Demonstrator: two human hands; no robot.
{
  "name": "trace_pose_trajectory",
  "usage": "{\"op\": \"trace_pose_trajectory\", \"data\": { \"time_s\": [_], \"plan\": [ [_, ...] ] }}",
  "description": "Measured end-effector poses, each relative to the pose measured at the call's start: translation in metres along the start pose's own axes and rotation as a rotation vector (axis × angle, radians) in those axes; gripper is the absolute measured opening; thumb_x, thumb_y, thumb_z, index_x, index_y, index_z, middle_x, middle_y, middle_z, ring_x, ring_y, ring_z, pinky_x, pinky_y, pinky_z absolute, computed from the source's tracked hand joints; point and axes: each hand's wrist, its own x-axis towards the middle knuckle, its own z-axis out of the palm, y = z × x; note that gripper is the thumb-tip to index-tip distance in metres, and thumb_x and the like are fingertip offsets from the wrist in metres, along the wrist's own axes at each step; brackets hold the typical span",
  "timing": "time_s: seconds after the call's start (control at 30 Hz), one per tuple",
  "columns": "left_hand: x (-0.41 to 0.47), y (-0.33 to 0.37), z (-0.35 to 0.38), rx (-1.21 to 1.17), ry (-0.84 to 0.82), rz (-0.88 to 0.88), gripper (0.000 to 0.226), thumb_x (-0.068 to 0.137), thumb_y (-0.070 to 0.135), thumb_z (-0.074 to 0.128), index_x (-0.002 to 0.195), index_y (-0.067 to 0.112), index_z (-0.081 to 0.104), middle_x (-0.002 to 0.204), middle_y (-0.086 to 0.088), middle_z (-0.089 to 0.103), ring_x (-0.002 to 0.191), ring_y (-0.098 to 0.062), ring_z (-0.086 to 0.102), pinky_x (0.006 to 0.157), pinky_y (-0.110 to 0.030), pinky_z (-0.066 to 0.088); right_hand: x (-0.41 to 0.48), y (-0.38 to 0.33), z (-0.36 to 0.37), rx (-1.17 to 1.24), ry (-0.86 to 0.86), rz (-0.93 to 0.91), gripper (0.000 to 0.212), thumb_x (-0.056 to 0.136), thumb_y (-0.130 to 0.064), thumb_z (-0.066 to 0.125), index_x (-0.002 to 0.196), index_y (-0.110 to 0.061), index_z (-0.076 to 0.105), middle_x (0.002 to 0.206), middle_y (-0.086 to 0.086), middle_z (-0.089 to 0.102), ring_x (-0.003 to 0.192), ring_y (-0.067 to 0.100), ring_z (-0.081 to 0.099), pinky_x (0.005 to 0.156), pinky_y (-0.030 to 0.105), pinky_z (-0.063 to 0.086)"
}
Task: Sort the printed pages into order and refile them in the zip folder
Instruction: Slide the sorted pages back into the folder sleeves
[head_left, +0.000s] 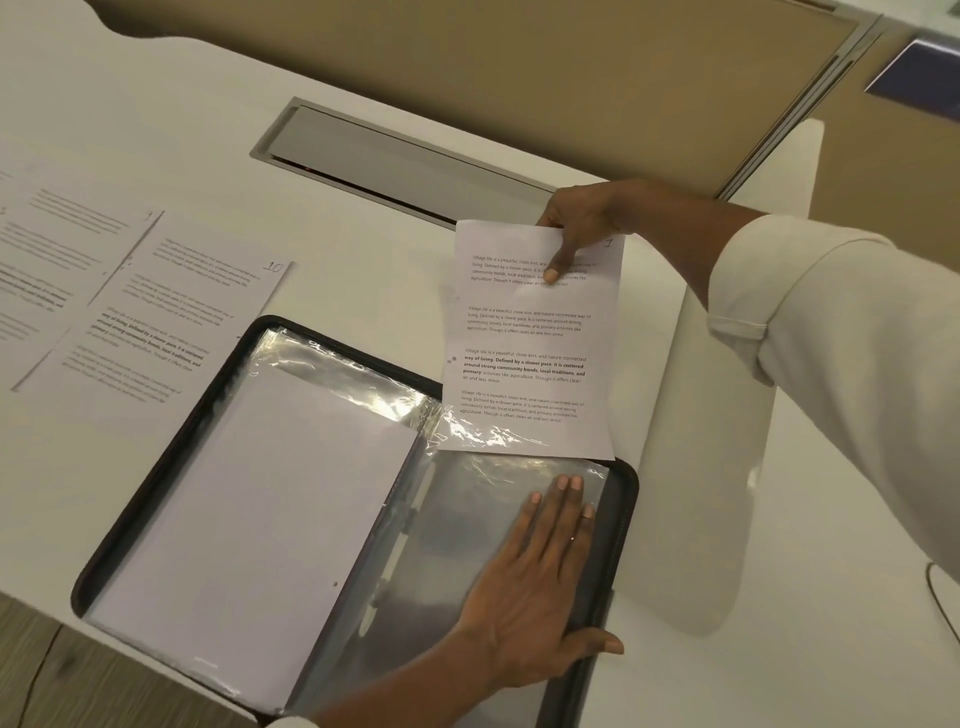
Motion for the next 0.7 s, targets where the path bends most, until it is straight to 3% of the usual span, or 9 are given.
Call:
{"op": "trace_pose_trajectory", "data": {
  "time_s": [0.1,0.17,0.23,0.33,0.43,0.6,0.7],
  "plan": [
    [0.006,-0.006,-0.004,-0.137,0.112,-0.081,0.112,0.096,0.084,0.035,0.165,-0.001,0.013,0.172,-0.025,-0.013,0.161,-0.039,-0.011,0.127,-0.061,0.019,-0.001,0.004,0.002,0.004,-0.014,0.003,0.042,0.065,-0.044,0.098,0.102,-0.031,0.082,0.090,-0.014,0.080,0.089,0.015,0.077,0.087,0.036,0.063],
    [0.014,-0.022,-0.009,-0.281,0.325,-0.210,0.095,0.099,0.073,0.048,0.159,0.000,0.038,0.174,-0.024,0.005,0.162,-0.038,0.005,0.124,-0.060,0.027,-0.003,0.006,0.002,0.015,-0.023,0.004,0.042,0.065,-0.044,0.098,0.101,-0.032,0.083,0.091,-0.013,0.080,0.090,0.016,0.077,0.087,0.037,0.063],
    [0.028,-0.049,-0.023,-0.358,0.566,-0.389,0.070,0.101,0.056,0.059,0.147,0.004,0.053,0.170,-0.019,0.025,0.158,-0.034,0.023,0.125,-0.051,0.028,-0.006,0.009,0.002,0.033,-0.026,0.003,0.042,0.064,-0.045,0.098,0.100,-0.032,0.083,0.091,-0.013,0.081,0.090,0.016,0.078,0.087,0.037,0.063],
    [0.053,-0.106,-0.056,-0.404,0.761,-0.610,0.053,0.097,0.040,0.069,0.136,0.005,0.056,0.149,-0.013,0.050,0.139,-0.032,0.046,0.116,-0.045,0.036,-0.014,0.010,0.000,0.072,0.001,-0.020,0.040,0.065,-0.044,0.098,0.100,-0.031,0.083,0.091,-0.012,0.081,0.086,0.015,0.078,0.078,0.031,0.064],
    [0.073,-0.161,-0.082,-0.541,0.656,-0.741,0.061,0.091,0.034,0.079,0.138,0.007,0.051,0.134,-0.009,0.060,0.124,-0.030,0.053,0.106,-0.046,0.045,-0.022,0.008,-0.004,0.138,0.031,-0.044,0.039,0.067,-0.035,0.098,0.101,-0.028,0.084,0.092,-0.009,0.081,0.080,0.012,0.078,0.066,0.024,0.063],
    [0.092,-0.200,-0.114,-0.919,0.476,-0.772,0.070,0.085,0.025,0.088,0.140,0.016,0.045,0.117,0.003,0.067,0.102,-0.014,0.068,0.078,-0.025,0.055,-0.030,0.002,-0.008,0.234,0.042,-0.060,0.039,0.068,-0.029,0.098,0.104,-0.025,0.084,0.096,-0.003,0.082,0.088,0.022,0.080,0.083,0.040,0.065],
    [0.097,-0.212,-0.118,-1.050,0.343,-0.753,0.062,0.082,0.020,0.091,0.132,0.015,0.055,0.111,0.002,0.075,0.096,-0.016,0.075,0.078,-0.033,0.062,-0.036,-0.001,-0.008,0.262,0.044,-0.064,0.038,0.069,-0.028,0.098,0.104,-0.024,0.083,0.097,-0.003,0.082,0.088,0.022,0.080,0.083,0.038,0.064]
  ]
}}
